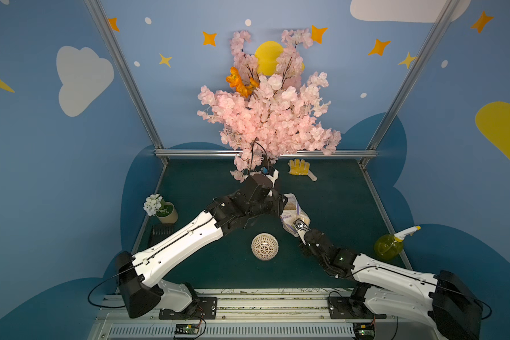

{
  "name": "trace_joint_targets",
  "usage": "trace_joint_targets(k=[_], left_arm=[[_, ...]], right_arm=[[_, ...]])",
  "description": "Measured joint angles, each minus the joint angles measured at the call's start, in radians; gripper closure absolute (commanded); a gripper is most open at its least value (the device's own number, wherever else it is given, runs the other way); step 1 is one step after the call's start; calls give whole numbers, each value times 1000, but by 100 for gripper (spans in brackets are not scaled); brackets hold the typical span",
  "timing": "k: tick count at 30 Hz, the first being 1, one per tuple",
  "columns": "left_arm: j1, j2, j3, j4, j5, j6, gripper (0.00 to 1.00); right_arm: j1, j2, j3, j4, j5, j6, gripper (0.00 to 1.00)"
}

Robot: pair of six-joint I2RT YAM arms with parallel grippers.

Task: Pour the oats into the breakfast bowl
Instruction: Pour the oats into the bowl.

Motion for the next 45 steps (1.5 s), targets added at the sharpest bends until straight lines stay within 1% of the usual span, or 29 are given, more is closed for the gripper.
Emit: trace_joint_targets(k=[4,10,12,16,20,25,36,42,45], left_arm=[[1,-118,-85,39,-15,1,47],[27,-250,-209,57,-35,-2,47],[34,-282,-231,53,-37,-2,48],[37,-373,-266,57,-26,-1,44],[37,-444,-309,66,-25,-3,44],[37,-454,-372,85,-5,-39,44],[37,-440,-533,151,44,-143,42],[37,-426,-602,193,51,-197,41],[37,-423,-637,208,53,-225,39]], right_arm=[[44,-43,63,-114,27,-47,100],[109,-118,132,-198,54,-158,100],[131,-140,151,-235,67,-189,100],[162,-180,202,-330,85,-243,100],[167,-192,264,-424,109,-295,100],[167,-208,294,-513,135,-351,100],[169,-214,304,-748,132,-410,100],[173,-209,304,-806,131,-446,100],[185,-198,304,-819,133,-462,100]])
